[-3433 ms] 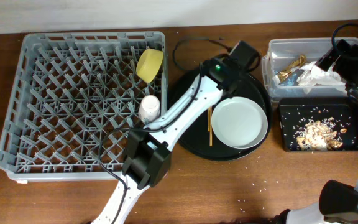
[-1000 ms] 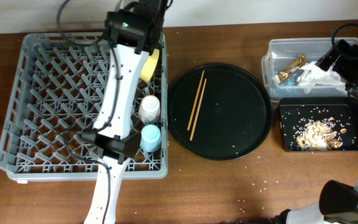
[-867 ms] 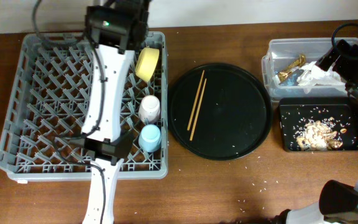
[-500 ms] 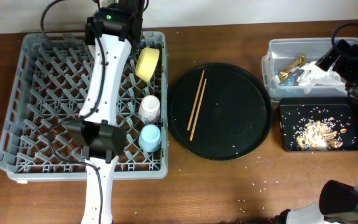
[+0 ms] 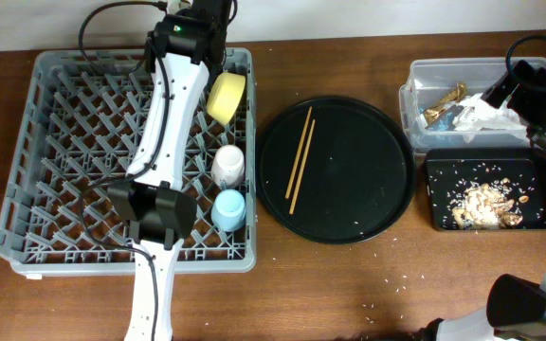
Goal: Sort waste into correct bins and load items into the dishwasher rack
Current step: 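Stand the white plate upright in the rack's back row, release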
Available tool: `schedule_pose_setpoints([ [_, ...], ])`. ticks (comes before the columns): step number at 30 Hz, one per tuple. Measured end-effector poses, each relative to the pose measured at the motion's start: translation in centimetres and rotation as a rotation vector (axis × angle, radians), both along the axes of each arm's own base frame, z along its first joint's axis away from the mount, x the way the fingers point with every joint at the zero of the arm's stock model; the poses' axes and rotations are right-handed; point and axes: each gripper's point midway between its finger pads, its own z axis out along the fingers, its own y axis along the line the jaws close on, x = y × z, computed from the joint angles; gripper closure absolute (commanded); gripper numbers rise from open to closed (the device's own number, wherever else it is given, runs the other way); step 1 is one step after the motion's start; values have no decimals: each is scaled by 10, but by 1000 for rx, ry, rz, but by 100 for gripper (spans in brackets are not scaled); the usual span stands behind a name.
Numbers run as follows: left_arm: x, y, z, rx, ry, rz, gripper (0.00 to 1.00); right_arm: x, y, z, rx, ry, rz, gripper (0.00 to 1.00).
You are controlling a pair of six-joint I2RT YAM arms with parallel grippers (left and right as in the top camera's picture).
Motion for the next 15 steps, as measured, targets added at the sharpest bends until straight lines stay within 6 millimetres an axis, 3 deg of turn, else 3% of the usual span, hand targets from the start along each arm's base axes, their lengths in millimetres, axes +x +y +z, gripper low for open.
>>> schedule_pose_setpoints([
  [3, 0, -11, -8, -60, 19, -30, 62, 0, 0, 0, 0, 0, 0, 2],
  [10, -2, -21, -12, -91, 48, -69, 59, 0, 0, 0, 0, 0, -1, 1],
  [12, -9, -41, -4, -96, 65, -131, 57, 0, 0, 0, 0, 0, -1, 1],
  [15, -32, -113, 20, -191, 75, -338, 52, 0, 0, 0, 0, 0, -1, 1],
])
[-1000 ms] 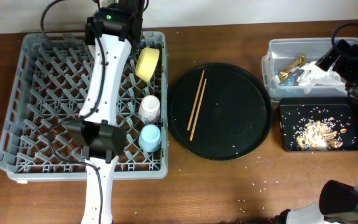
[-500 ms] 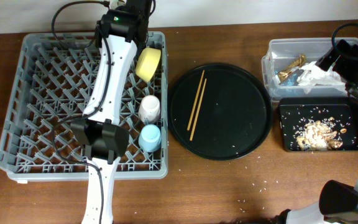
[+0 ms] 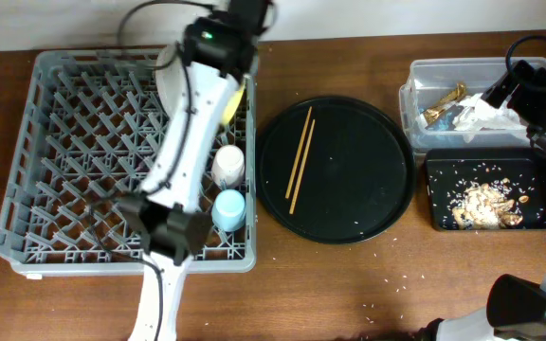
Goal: Sort waste into correct bins and load items into the dishwasher rack
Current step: 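Stand the white plate upright in the rack's back row, release, then reach the left gripper to a chopstick on the black tray and grasp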
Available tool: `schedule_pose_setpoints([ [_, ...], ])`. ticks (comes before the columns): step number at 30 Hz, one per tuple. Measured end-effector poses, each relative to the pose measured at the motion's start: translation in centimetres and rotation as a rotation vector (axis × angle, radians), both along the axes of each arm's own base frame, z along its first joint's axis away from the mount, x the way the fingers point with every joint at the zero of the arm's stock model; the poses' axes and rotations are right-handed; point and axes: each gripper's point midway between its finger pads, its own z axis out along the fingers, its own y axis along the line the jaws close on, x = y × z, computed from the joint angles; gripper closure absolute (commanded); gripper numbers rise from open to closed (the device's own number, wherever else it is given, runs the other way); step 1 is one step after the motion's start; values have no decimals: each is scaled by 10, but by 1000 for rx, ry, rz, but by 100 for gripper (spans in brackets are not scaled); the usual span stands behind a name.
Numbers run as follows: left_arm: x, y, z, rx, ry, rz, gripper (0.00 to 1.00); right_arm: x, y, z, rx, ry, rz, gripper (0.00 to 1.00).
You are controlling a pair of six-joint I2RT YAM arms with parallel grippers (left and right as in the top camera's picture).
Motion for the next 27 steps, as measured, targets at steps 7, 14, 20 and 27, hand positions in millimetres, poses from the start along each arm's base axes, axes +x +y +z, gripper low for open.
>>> schedule_pose_setpoints([
  [7, -41, -104, -25, -220, 166, -284, 52, 0, 0, 0, 0, 0, 0, 1],
  [14, -51, -137, -125, -312, 432, -329, 52, 0, 0, 0, 0, 0, 0, 1],
  [20, -59, -145, -159, -339, 523, -333, 52, 0, 0, 0, 0, 0, 1, 1],
  [27, -61, -146, -217, -314, 613, -310, 52, 0, 0, 0, 0, 0, 0, 1],
])
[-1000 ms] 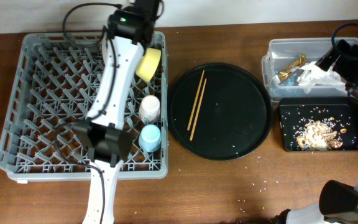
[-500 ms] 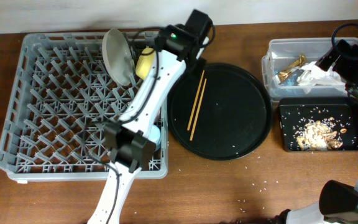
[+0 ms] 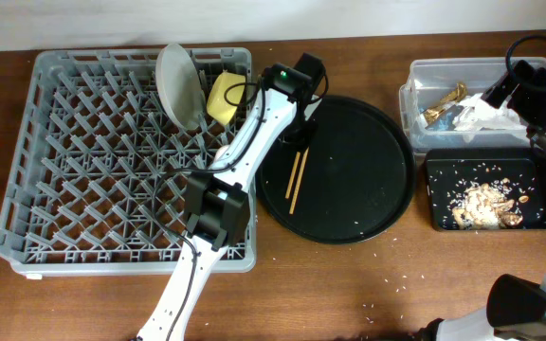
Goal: Sort waste into correct bins and load items into the dishwasher rack
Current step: 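Reach the left gripper to a chopstick on the black tray and grasp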
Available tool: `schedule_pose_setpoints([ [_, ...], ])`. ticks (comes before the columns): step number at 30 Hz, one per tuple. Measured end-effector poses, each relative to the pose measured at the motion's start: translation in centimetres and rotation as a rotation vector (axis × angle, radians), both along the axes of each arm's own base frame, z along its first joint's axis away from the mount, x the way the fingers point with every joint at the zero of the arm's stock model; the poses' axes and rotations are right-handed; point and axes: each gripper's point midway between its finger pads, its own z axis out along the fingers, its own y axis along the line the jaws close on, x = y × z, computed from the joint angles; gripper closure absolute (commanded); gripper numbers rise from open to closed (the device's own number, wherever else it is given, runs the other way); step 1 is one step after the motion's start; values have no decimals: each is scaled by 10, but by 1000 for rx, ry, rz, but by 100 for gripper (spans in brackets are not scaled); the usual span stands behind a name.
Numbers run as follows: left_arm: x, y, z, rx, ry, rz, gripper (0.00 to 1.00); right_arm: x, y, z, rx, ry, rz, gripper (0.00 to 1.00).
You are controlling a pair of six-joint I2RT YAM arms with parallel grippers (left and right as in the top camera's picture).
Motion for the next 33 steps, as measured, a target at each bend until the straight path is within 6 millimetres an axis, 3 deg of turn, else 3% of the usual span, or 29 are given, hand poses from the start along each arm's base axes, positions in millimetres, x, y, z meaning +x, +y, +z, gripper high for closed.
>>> schedule_pose_setpoints([
  [8, 3, -2, -20, 6, 9, 0, 53, 0, 0, 0, 0, 0, 0, 2],
  [13, 4, -2, -20, 4, 5, -3, 81, 0, 0, 0, 0, 0, 1, 2],
  [17, 3, -3, -21, 5, 5, -11, 97, 0, 0, 0, 0, 0, 0, 2],
  [25, -9, -6, -18, 26, 35, -26, 99, 0, 0, 0, 0, 0, 0, 1],
  [28, -10, -6, 5, 12, 18, -26, 99, 0, 0, 0, 0, 0, 0, 1],
  [33, 1, -9, 87, -75, -149, -22, 99, 0, 0, 0, 0, 0, 0, 2],
])
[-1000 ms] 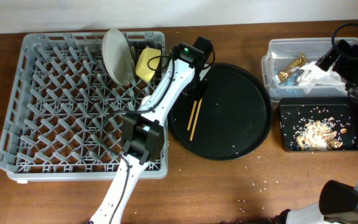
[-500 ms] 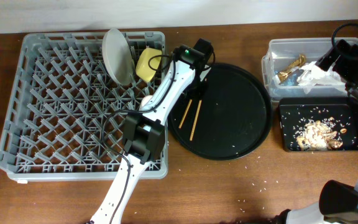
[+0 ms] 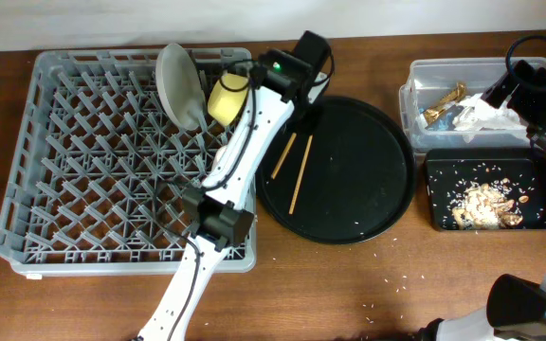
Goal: Sort waste into correct bins and load items into the dishwasher rack
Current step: 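Reach the left gripper to a chopstick on the black tray and grasp, then carry the chopstick into the rack and insert it upright, release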
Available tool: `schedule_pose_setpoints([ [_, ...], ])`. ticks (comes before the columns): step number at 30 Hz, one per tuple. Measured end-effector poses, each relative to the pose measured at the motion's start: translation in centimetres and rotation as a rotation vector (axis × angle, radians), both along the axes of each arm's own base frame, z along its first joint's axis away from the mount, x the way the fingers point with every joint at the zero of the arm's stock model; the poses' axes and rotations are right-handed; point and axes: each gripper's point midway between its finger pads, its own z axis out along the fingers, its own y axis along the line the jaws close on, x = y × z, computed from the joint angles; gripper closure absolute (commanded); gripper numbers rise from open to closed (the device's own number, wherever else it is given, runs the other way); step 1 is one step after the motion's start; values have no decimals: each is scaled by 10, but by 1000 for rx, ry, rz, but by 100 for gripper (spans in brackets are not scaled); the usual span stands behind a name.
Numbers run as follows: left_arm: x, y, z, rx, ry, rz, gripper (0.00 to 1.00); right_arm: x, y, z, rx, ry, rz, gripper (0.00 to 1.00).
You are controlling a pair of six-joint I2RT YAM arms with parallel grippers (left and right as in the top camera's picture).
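Note:
Two wooden chopsticks lie on the round black tray (image 3: 349, 204). One chopstick (image 3: 300, 175) lies straight. The other chopstick (image 3: 282, 157) slants left, its upper end in my left gripper (image 3: 298, 121), which is shut on it at the tray's back-left rim. The grey dishwasher rack (image 3: 64, 170) holds a grey bowl (image 3: 178, 83) on edge and a yellow cup (image 3: 226, 95). My right gripper (image 3: 531, 93) hovers over the clear waste bin (image 3: 444, 76); its fingers cannot be made out.
A black rectangular tray (image 3: 489, 170) with food scraps sits at the right, in front of the clear bin of wrappers. My left arm lies across the rack's right side and hides what stands there. Crumbs dot the wooden table.
The left wrist has shifted slightly back and right. One chopstick, parallel to its mate before, now slants left with its lower end nearer the tray's left rim. The right arm has not moved.
My left gripper was over the rack's back edge by the yellow cup, with a white and a blue cup visible in the rack. Then it hovered there with the grey bowl showing beside it. Later it was above the chopsticks, the bowl standing in the rack. Now it holds one chopstick.

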Motion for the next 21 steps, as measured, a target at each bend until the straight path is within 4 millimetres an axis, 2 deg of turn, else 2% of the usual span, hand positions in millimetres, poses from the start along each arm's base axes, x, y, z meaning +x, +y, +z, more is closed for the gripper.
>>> schedule_pose_setpoints([
  [2, -3, 10, 24, 19, -38, 10, 99, 0, 0, 0, 0, 0, 0, 2],
  [3, -2, 13, 43, 15, -79, 17, 99, 0, 0, 0, 0, 0, 0, 2],
  [4, -2, 15, 50, 13, -95, 19, 99, 0, 0, 0, 0, 0, 0, 1],
  [8, -7, 32, 124, -38, -234, 48, 99, 0, 0, 0, 0, 0, 0, 1],
  [10, -12, 51, 165, -69, -307, 79, 99, 0, 0, 0, 0, 0, 0, 2],
  [12, -21, 80, 208, -96, -375, 125, 99, 0, 0, 0, 0, 0, 0, 1],
  [13, -23, 92, 216, -92, -382, 145, 99, 0, 0, 0, 0, 0, 0, 2],
  [15, -32, 117, 219, -62, -351, 184, 99, 0, 0, 0, 0, 1, 0, 2],
  [16, -35, 133, 207, -24, -296, 209, 99, 0, 0, 0, 0, 0, 0, 2],
  [17, -34, 146, 185, 19, -227, 236, 99, 0, 0, 0, 0, 0, 0, 1],
  [20, -37, 170, 142, 93, -84, 286, 99, 0, 0, 0, 0, 0, 0, 2],
  [21, -39, 185, 124, 123, -21, 322, 99, 0, 0, 0, 0, 0, 0, 2],
])
